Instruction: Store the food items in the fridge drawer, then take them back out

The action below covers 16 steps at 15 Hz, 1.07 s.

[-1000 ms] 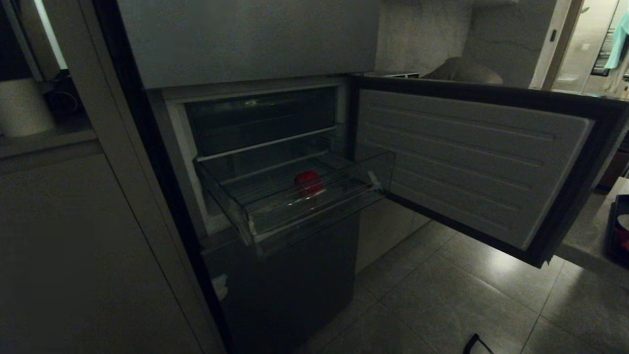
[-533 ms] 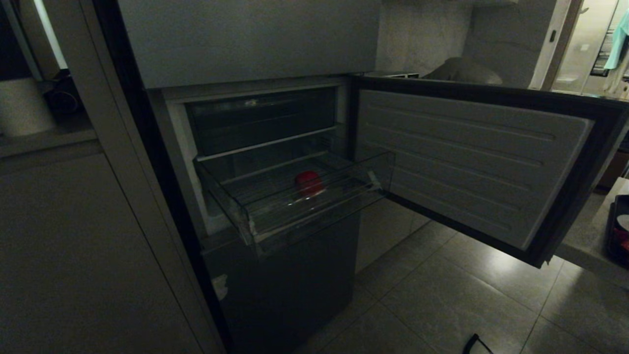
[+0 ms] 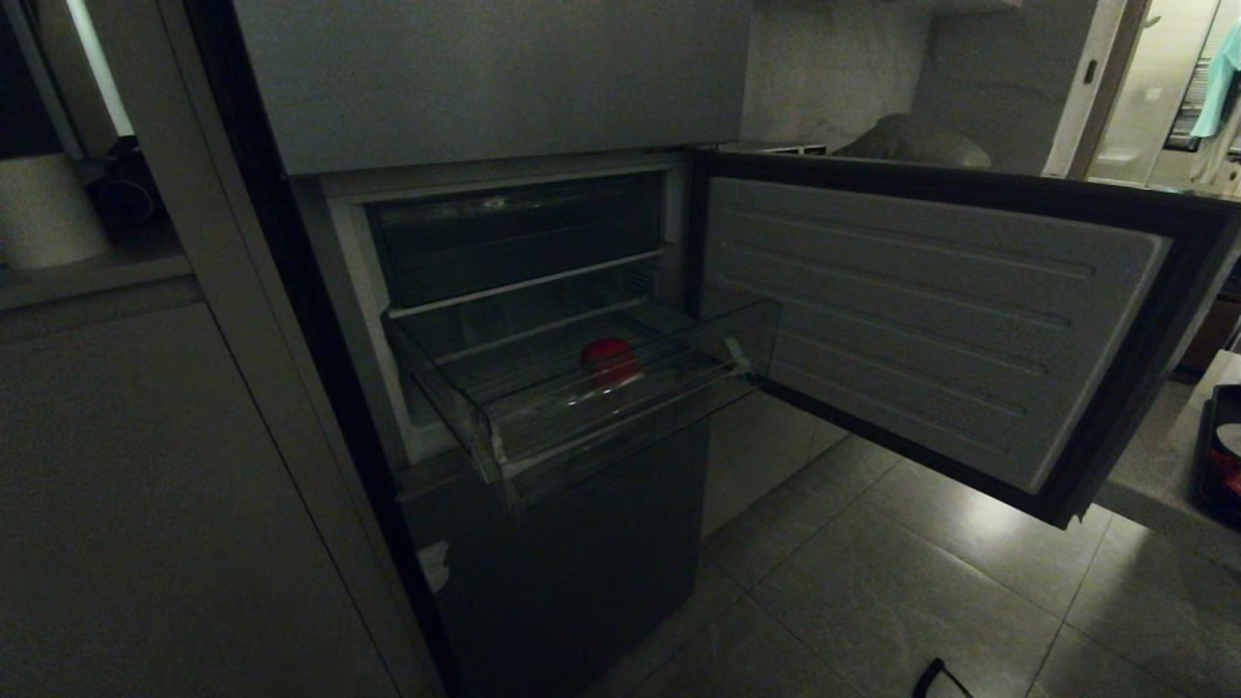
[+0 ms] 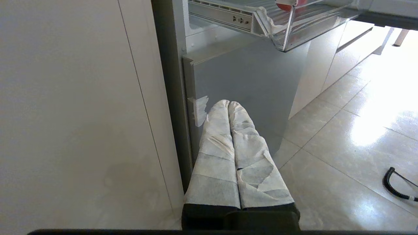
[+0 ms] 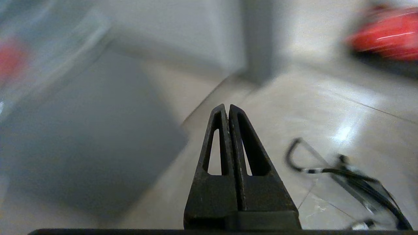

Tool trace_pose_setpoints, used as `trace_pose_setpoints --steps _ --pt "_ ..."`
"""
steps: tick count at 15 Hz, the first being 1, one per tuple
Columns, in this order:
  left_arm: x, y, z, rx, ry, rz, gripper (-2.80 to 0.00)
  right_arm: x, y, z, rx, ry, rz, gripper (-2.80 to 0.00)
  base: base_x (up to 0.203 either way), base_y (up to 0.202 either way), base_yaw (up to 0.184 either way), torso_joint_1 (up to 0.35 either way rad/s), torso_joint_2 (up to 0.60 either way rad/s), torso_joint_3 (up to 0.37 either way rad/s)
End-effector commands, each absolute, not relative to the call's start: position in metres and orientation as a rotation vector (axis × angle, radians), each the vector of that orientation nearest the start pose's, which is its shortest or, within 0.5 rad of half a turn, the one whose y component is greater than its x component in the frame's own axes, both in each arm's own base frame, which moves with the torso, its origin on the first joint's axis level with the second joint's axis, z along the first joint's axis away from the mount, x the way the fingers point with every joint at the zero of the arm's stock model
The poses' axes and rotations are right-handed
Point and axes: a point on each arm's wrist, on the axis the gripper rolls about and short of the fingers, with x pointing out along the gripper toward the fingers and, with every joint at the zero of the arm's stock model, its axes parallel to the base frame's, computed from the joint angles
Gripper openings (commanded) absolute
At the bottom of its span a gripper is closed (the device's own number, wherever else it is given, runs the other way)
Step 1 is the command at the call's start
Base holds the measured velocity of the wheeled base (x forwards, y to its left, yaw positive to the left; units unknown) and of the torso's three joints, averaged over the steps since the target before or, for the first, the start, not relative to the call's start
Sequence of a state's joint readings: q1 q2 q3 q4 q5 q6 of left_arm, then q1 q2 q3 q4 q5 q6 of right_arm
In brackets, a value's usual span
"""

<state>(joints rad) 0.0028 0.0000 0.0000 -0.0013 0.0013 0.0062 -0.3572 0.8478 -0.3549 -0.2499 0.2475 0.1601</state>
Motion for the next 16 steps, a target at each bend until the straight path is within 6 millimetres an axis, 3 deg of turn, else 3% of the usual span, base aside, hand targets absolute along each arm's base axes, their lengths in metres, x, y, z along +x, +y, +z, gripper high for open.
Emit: trace_pose_setpoints --steps 1,3,5,8,16 --pt "-0.023 0.0 0.076 0.006 -0.002 0.005 -2.8 0.034 -0.001 0.17 0.143 0.112 0.016 -2.8 0.0 0.0 0.0 0.0 0.0 0.0" --pt "-0.023 0.0 0.076 0.003 -0.002 0.005 -2.8 -0.002 0.001 0.146 0.094 0.066 0.022 -2.8 0.0 0.0 0.0 0.0 0.0 0.0" --pt "-0.023 0.0 0.076 -0.002 -0.002 0.005 -2.8 -0.022 0.001 0.117 0.043 0.03 0.021 -2.8 0.0 0.0 0.0 0.0 0.0 0.0" --pt "-0.023 0.0 0.076 -0.002 -0.002 0.005 -2.8 -0.029 0.001 0.079 -0.111 0.065 0.058 -2.8 0.0 0.0 0.0 0.0 0.0 0.0" --pt "-0.023 0.0 0.076 -0.003 -0.002 0.005 -2.8 -0.023 0.0 0.075 -0.078 0.0 0.037 -2.8 0.0 0.0 0.0 0.0 0.0 0.0"
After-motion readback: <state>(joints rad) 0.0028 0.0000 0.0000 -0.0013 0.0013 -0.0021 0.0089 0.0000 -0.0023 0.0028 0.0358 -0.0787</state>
